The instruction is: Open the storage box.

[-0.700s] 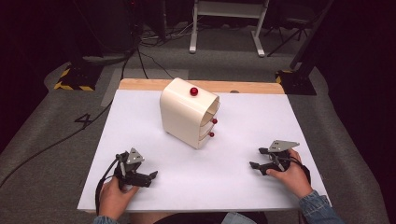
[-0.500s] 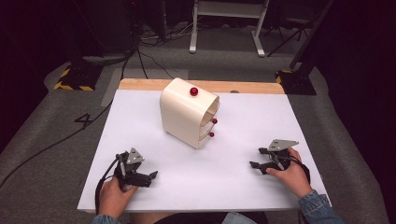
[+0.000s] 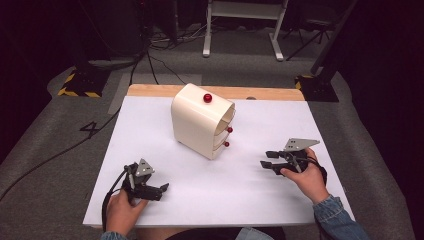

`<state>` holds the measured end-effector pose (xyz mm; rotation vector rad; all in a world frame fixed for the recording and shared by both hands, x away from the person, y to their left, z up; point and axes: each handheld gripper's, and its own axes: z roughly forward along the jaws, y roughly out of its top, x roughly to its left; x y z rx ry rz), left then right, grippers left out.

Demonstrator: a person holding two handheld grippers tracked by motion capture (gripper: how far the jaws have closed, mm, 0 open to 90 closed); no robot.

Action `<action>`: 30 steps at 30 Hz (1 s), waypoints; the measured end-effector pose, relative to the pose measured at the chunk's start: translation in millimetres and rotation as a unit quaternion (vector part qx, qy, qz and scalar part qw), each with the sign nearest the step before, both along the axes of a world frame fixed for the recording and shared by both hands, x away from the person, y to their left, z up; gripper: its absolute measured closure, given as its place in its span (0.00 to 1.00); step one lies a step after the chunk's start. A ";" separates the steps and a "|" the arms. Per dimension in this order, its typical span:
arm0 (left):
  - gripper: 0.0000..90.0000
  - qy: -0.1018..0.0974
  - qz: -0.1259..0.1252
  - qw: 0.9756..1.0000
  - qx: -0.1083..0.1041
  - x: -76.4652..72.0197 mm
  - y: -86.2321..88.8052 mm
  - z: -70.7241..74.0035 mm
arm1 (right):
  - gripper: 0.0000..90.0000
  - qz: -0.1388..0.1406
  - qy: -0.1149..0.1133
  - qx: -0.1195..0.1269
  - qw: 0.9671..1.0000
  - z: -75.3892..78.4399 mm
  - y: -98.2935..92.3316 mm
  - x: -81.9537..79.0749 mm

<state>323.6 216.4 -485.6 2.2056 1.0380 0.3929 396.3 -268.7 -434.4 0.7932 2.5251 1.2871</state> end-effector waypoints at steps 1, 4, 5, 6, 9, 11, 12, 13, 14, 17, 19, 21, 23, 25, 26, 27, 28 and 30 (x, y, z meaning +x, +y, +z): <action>0.07 0.003 0.000 1.000 -0.001 0.1 0.0 0.1 | 0.58 0.006 -0.009 0.007 1.000 4.4 7.8 1.9; 0.07 0.003 -0.001 1.000 0.000 0.3 -0.1 0.3 | 0.56 0.014 -0.016 0.015 1.000 7.9 16.8 5.6; 0.07 0.003 -0.001 1.000 0.000 0.3 -0.1 0.3 | 0.56 0.017 -0.019 0.015 1.000 8.8 19.9 7.3; 0.07 0.003 -0.001 1.000 0.000 0.3 -0.1 0.3 | 0.56 0.017 -0.019 0.015 1.000 8.8 19.9 7.3; 0.07 0.005 0.002 1.000 -0.003 0.3 -0.7 0.1 | 0.57 0.028 -0.021 0.014 0.999 9.2 28.9 14.4; 0.07 0.006 0.002 1.000 -0.003 0.4 -0.8 0.3 | 0.58 0.031 -0.023 0.020 0.999 7.8 38.0 21.4; 0.07 0.006 0.001 1.000 -0.003 0.3 -0.7 0.2 | 0.58 0.031 -0.024 0.027 0.999 7.3 40.9 23.3; 0.07 0.006 0.001 1.000 -0.003 0.3 -0.7 0.2 | 0.58 0.031 -0.024 0.027 0.999 7.3 40.9 23.3; 0.07 0.005 0.001 1.000 -0.003 0.3 -0.7 0.2 | 0.59 0.030 -0.025 0.033 0.999 6.4 43.4 25.3; 0.07 0.003 0.000 1.000 -0.001 0.3 -0.2 0.3 | 0.60 0.027 -0.038 0.058 0.997 1.6 52.3 32.7; 0.07 0.003 -0.001 1.000 0.000 0.3 -0.1 0.3 | 0.60 0.027 -0.041 0.059 0.997 0.5 54.2 34.0; 0.07 0.002 -0.001 1.000 0.000 0.2 -0.1 0.2 | 0.61 0.027 -0.041 0.062 0.997 -3.5 58.7 37.2; 0.07 0.002 -0.001 1.000 0.000 0.2 -0.1 0.2 | 0.62 0.026 -0.043 0.064 0.997 -7.0 60.5 38.8; 0.07 0.003 -0.001 1.000 0.000 0.3 -0.1 0.2 | 0.63 0.026 -0.042 0.063 0.997 -8.8 61.7 39.6; 0.07 0.003 -0.001 1.000 0.000 0.3 -0.1 0.2 | 0.64 0.028 -0.042 0.063 0.997 -10.6 63.0 40.6; 0.07 0.003 -0.001 1.000 0.000 0.4 -0.1 0.3 | 0.65 0.030 -0.045 0.063 0.997 -13.7 66.4 42.2; 0.07 0.004 -0.001 1.000 0.000 0.4 -0.1 0.3 | 0.65 0.030 -0.045 0.063 0.997 -13.7 66.4 42.2; 0.07 0.003 -0.001 1.000 -0.001 0.4 -0.1 0.2 | 0.68 0.032 -0.050 0.068 0.996 -15.4 69.2 43.3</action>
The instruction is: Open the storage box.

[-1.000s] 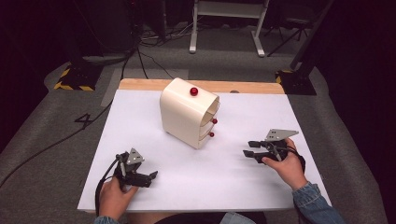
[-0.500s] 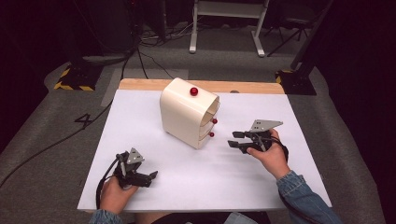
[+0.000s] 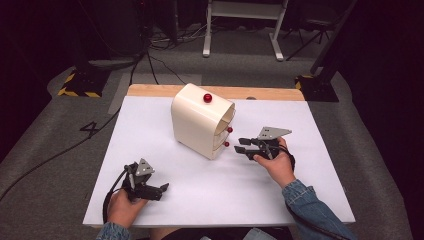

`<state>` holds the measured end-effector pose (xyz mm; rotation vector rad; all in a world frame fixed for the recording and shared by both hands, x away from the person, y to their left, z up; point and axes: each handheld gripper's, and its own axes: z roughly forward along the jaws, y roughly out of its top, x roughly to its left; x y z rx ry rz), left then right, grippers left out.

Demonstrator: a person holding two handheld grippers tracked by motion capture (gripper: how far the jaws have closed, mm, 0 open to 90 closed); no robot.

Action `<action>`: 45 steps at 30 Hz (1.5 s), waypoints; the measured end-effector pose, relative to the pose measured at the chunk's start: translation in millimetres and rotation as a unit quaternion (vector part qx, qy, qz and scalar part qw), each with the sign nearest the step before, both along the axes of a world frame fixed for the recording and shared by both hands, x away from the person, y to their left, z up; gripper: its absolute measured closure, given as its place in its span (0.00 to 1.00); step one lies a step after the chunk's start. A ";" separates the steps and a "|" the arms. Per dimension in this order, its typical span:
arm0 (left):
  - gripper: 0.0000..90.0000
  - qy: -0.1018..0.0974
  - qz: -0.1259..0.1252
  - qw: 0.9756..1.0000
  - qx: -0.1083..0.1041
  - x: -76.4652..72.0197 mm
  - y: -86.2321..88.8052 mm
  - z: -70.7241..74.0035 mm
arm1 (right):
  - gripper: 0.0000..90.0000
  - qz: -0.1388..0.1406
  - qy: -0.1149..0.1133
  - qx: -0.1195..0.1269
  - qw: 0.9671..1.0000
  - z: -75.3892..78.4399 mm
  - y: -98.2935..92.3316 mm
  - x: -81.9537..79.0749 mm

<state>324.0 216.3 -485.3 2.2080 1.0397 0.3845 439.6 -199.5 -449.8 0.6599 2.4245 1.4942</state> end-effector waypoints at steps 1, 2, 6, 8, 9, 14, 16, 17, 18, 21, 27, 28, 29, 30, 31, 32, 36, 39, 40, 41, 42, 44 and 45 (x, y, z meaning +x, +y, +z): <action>0.07 0.000 0.000 1.000 0.000 -0.1 0.0 0.0 | 0.69 0.005 0.000 0.006 1.000 -2.1 4.0 1.3; 0.07 0.000 0.000 1.000 0.000 -0.1 0.0 0.0 | 0.70 0.007 0.000 0.006 1.000 -3.2 6.2 1.9; 0.07 -0.001 0.000 1.000 0.000 -0.3 0.0 -0.1 | 0.72 0.017 0.002 0.008 1.000 -8.3 14.8 3.8; 0.07 -0.001 0.000 1.000 0.000 -0.3 0.0 -0.1 | 0.73 0.019 0.003 0.008 1.000 -9.4 16.5 4.2; 0.07 -0.001 0.000 1.000 0.000 -0.2 0.0 -0.1 | 0.74 0.020 0.003 0.007 1.000 -10.7 18.1 4.9; 0.07 -0.001 0.000 1.000 0.000 -0.2 0.0 0.0 | 0.76 0.019 0.006 0.008 1.000 -15.4 23.5 7.9; 0.07 -0.001 0.000 1.000 0.000 -0.2 0.0 0.0 | 0.78 0.018 0.005 0.005 1.000 -17.9 25.7 9.2; 0.07 -0.001 0.000 1.000 0.000 -0.2 0.0 -0.1 | 0.78 0.018 0.004 0.004 1.000 -18.7 26.1 10.1; 0.07 -0.001 0.000 1.000 0.000 -0.2 0.0 -0.1 | 0.78 0.018 0.004 0.004 1.000 -18.7 26.1 10.1; 0.07 -0.001 0.000 1.000 0.000 -0.2 0.1 0.0 | 0.78 0.017 0.009 0.007 1.000 -20.5 27.9 11.7; 0.07 -0.001 0.000 1.000 0.000 -0.2 0.0 0.0 | 0.82 0.014 0.003 0.005 1.000 -21.2 28.1 10.7; 0.07 -0.001 0.000 1.000 0.000 -0.2 0.0 0.0 | 0.82 0.014 0.003 0.005 1.000 -21.2 28.1 10.7; 0.07 -0.001 0.000 1.000 0.000 -0.2 0.0 0.0 | 0.83 0.013 -0.001 0.003 1.000 -21.1 28.3 10.0; 0.07 -0.001 0.000 1.000 0.000 -0.2 0.0 0.0 | 0.83 0.013 -0.001 0.003 1.000 -21.1 28.3 10.0; 0.07 -0.001 0.000 1.000 0.000 -0.2 0.1 0.0 | 0.83 0.012 -0.001 0.004 1.000 -21.2 28.1 9.6; 0.07 -0.001 0.000 1.000 0.000 -0.2 0.0 0.0 | 0.83 0.012 -0.003 0.005 1.000 -21.3 27.6 9.4; 0.07 0.001 0.001 1.000 -0.002 0.0 -0.2 -0.1 | 0.83 0.011 -0.003 0.002 1.000 -20.2 24.5 6.0; 0.07 0.002 0.002 1.000 -0.003 0.2 -0.3 -0.1 | 0.83 0.010 -0.005 0.002 1.000 -19.6 21.6 4.0; 0.07 0.001 0.001 1.000 -0.002 0.0 -0.2 -0.2 | 0.83 0.009 -0.004 0.001 1.000 -19.2 19.4 2.4; 0.07 -0.001 0.000 1.000 0.000 -0.1 0.1 0.0 | 0.83 0.009 -0.004 0.002 1.000 -18.8 15.6 0.2; 0.07 -0.001 0.000 1.000 0.000 -0.1 0.1 0.0 | 0.83 0.009 -0.004 0.002 1.000 -18.8 15.6 0.2; 0.07 -0.001 0.000 1.000 0.000 -0.1 0.1 -0.1 | 0.83 0.008 -0.003 0.002 1.000 -18.1 12.0 -2.3; 0.07 -0.001 0.000 1.000 0.000 -0.1 0.1 -0.1 | 0.83 0.007 -0.003 0.001 1.000 -17.7 9.8 -3.8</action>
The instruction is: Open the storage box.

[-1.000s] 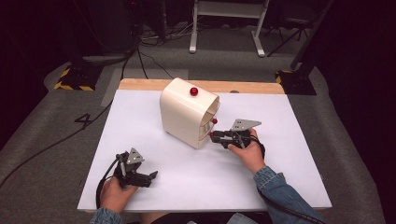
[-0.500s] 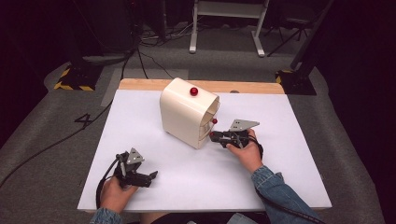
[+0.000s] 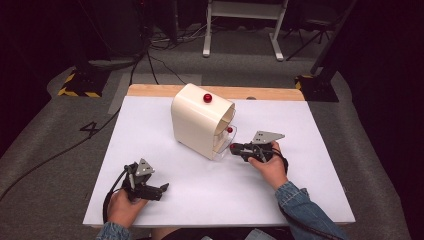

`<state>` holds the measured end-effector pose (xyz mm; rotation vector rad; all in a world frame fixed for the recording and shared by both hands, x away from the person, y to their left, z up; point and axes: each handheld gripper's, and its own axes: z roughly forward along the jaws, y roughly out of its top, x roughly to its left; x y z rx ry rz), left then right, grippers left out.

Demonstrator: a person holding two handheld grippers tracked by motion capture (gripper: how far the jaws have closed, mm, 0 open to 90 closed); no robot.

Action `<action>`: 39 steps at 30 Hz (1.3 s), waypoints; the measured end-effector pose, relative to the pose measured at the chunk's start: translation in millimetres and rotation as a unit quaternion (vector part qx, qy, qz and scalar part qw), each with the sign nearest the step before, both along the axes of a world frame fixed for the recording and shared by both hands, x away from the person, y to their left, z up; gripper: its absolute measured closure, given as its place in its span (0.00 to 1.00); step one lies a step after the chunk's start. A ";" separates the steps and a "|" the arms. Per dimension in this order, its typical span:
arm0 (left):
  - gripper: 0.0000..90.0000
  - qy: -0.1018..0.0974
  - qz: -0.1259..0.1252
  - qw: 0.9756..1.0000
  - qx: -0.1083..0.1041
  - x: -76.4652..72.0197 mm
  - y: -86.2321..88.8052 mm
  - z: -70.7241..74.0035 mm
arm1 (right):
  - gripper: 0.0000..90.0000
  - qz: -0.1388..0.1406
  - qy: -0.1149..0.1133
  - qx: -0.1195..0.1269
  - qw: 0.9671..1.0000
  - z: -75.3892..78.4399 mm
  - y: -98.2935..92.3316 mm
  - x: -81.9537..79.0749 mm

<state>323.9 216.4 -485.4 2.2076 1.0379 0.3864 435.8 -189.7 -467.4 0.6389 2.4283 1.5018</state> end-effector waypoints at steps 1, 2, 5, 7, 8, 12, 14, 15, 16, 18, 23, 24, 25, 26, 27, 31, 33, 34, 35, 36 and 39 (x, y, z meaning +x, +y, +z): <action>0.07 0.000 0.000 1.000 0.000 0.0 0.0 0.0 | 0.83 -0.001 -0.001 0.001 1.000 0.6 -2.3 -1.5; 0.07 0.000 0.000 1.000 0.000 0.0 0.0 0.0 | 0.83 -0.002 -0.002 0.003 1.000 2.3 -7.4 -5.0; 0.07 -0.001 0.000 1.000 0.000 -0.1 0.0 -0.1 | 0.83 -0.004 -0.002 0.005 1.000 4.5 -12.6 -8.7; 0.07 -0.001 0.000 1.000 0.000 -0.2 0.0 -0.1 | 0.83 -0.005 -0.005 0.005 1.000 6.7 -17.7 -12.4; 0.07 -0.002 0.000 1.000 0.000 -0.1 0.1 -0.1 | 0.83 -0.005 -0.005 0.008 1.000 8.6 -23.0 -15.9; 0.07 -0.002 0.000 1.000 0.000 -0.2 0.1 -0.1 | 0.83 -0.009 -0.004 0.007 1.000 10.6 -32.6 -23.0; 0.07 -0.002 0.001 1.000 0.000 -0.3 0.1 -0.2 | 0.83 -0.010 -0.005 0.007 1.000 11.2 -37.0 -25.9; 0.07 -0.002 0.001 1.000 0.000 -0.3 0.1 -0.2 | 0.83 -0.010 -0.005 0.007 1.000 11.2 -37.0 -25.9; 0.07 -0.003 0.001 1.000 -0.001 -0.3 0.1 -0.3 | 0.83 -0.011 -0.004 0.008 1.000 11.6 -39.0 -27.3; 0.07 -0.003 0.000 1.000 -0.001 -0.3 0.1 -0.3 | 0.83 -0.013 -0.002 0.009 1.000 11.8 -44.4 -31.5; 0.07 -0.001 0.001 1.000 -0.002 -0.5 0.2 -0.3 | 0.83 -0.016 0.000 0.007 1.000 10.5 -51.9 -36.5; 0.07 -0.001 0.001 1.000 -0.002 -0.5 0.2 -0.3 | 0.83 -0.018 -0.001 0.005 1.000 10.0 -55.5 -37.8; 0.07 -0.001 0.001 1.000 -0.002 -0.6 0.1 -0.4 | 0.83 -0.018 -0.001 0.005 1.000 10.0 -55.5 -37.8; 0.07 -0.002 0.001 1.000 -0.001 -0.6 0.2 -0.3 | 0.83 -0.019 0.000 0.006 1.000 9.6 -57.8 -38.1; 0.07 -0.002 0.001 1.000 -0.001 -0.6 0.1 -0.3 | 0.82 -0.021 0.002 0.007 1.000 8.7 -60.7 -38.5; 0.07 -0.002 0.002 1.000 -0.002 -0.8 0.0 -0.4 | 0.82 -0.022 0.006 0.001 1.000 5.0 -63.2 -39.4; 0.07 -0.002 0.001 1.000 -0.002 -0.7 0.1 -0.4 | 0.82 -0.022 0.008 -0.002 1.000 3.9 -63.4 -39.5; 0.07 -0.003 0.001 1.000 -0.001 -0.8 0.1 -0.4 | 0.82 -0.021 0.008 -0.005 1.000 2.9 -63.5 -39.2; 0.07 -0.002 0.002 1.000 -0.002 -0.9 0.0 -0.4 | 0.82 -0.021 0.011 -0.007 1.000 1.1 -63.9 -38.8; 0.07 -0.003 0.001 1.000 -0.002 -0.8 0.1 -0.4 | 0.82 -0.021 0.015 -0.006 1.000 0.1 -64.3 -38.5; 0.07 -0.003 0.001 1.000 -0.001 -0.8 0.1 -0.4 | 0.82 -0.019 0.019 -0.005 1.000 -1.8 -65.4 -37.6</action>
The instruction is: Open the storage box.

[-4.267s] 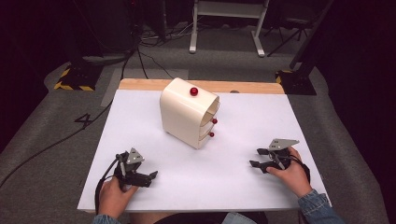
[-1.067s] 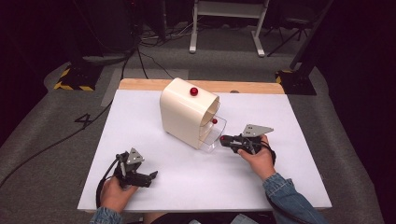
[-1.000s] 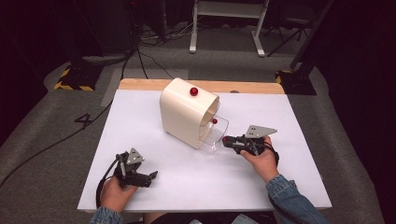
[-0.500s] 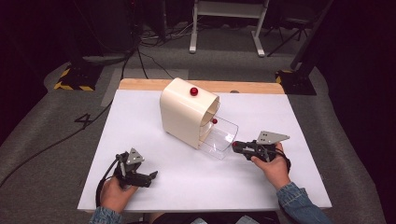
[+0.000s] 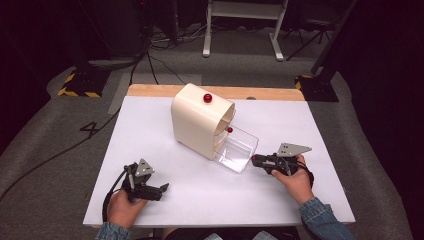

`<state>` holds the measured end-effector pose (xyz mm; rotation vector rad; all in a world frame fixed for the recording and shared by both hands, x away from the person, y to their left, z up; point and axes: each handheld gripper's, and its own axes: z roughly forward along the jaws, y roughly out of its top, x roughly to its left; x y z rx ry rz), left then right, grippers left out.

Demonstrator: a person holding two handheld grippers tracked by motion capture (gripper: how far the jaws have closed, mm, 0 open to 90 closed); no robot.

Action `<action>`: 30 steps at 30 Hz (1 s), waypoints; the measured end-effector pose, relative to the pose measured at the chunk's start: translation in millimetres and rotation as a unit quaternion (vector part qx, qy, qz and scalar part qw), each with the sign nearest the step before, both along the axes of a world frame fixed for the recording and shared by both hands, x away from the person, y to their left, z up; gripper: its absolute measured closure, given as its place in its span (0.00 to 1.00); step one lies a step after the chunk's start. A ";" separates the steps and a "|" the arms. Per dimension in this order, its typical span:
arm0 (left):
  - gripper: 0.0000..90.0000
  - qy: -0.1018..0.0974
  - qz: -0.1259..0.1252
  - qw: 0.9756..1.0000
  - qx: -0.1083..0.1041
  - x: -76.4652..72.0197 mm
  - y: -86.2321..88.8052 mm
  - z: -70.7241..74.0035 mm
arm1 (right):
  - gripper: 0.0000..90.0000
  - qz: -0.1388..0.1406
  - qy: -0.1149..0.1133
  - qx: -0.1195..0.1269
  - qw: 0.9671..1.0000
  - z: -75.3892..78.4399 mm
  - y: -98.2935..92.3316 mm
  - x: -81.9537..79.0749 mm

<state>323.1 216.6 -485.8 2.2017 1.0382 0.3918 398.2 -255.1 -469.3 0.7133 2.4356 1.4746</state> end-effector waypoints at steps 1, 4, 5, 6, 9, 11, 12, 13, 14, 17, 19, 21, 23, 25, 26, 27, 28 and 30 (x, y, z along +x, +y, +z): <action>0.07 0.000 0.000 1.000 0.000 0.1 0.0 0.0 | 0.82 0.000 0.002 -0.001 1.000 -1.0 -0.5 0.3; 0.07 0.000 0.000 1.000 0.000 0.1 0.0 0.0 | 0.81 -0.001 0.006 -0.007 1.000 -3.5 -1.3 0.3; 0.07 0.002 0.001 1.000 -0.001 0.1 0.0 0.0 | 0.80 -0.003 0.009 -0.016 1.000 -4.6 -2.1 -0.3; 0.07 0.002 0.000 1.000 -0.001 0.2 0.0 0.0 | 0.79 -0.003 0.009 -0.016 1.000 -4.6 -2.1 -0.3; 0.07 0.001 0.000 1.000 0.000 0.2 0.1 0.0 | 0.76 0.000 0.020 -0.019 1.000 -7.5 -5.9 -0.5; 0.07 0.001 0.001 1.000 -0.001 0.1 0.0 0.0 | 0.75 -0.001 0.021 -0.022 1.000 -7.8 -6.8 -0.9; 0.07 0.001 0.000 1.000 0.000 0.2 0.1 0.0 | 0.74 -0.003 0.021 -0.023 1.000 -8.0 -9.5 -1.7; 0.07 0.001 0.000 1.000 0.000 0.2 0.1 0.0 | 0.74 -0.003 0.021 -0.023 1.000 -8.0 -9.5 -1.7; 0.07 0.001 0.000 1.000 0.000 0.1 0.1 0.0 | 0.74 -0.004 0.020 -0.021 1.000 -7.3 -11.0 -2.2; 0.07 0.000 0.001 1.000 -0.001 -0.1 -0.1 0.0 | 0.72 -0.010 0.012 -0.015 1.000 0.3 -16.7 -3.8; 0.07 0.000 0.001 1.000 0.000 -0.2 -0.1 0.0 | 0.71 -0.012 0.006 -0.010 1.000 6.8 -18.4 -4.8; 0.07 0.000 0.001 1.000 0.000 -0.2 -0.1 0.0 | 0.71 -0.013 -0.002 -0.006 1.000 14.8 -18.7 -5.6; 0.07 0.000 0.001 1.000 0.000 -0.2 -0.1 0.0 | 0.71 -0.009 -0.010 -0.001 1.000 24.3 -16.5 -5.9; 0.07 0.000 0.001 1.000 0.000 -0.2 -0.1 0.0 | 0.71 -0.007 -0.015 0.001 1.000 29.5 -14.7 -6.1; 0.07 0.000 0.000 1.000 0.000 0.0 0.0 0.0 | 0.70 -0.004 -0.020 0.003 1.000 34.7 -12.5 -6.2; 0.07 0.000 0.002 1.000 0.000 -0.2 -0.1 0.0 | 0.70 -0.002 -0.024 0.006 1.000 40.0 -9.8 -6.2; 0.07 0.000 0.001 1.000 0.000 -0.1 0.0 0.0 | 0.70 0.002 -0.027 0.008 1.000 45.3 -6.9 -6.1; 0.07 0.000 0.001 1.000 0.000 -0.1 0.0 0.0 | 0.70 0.007 -0.036 0.013 0.999 55.2 -0.8 -5.1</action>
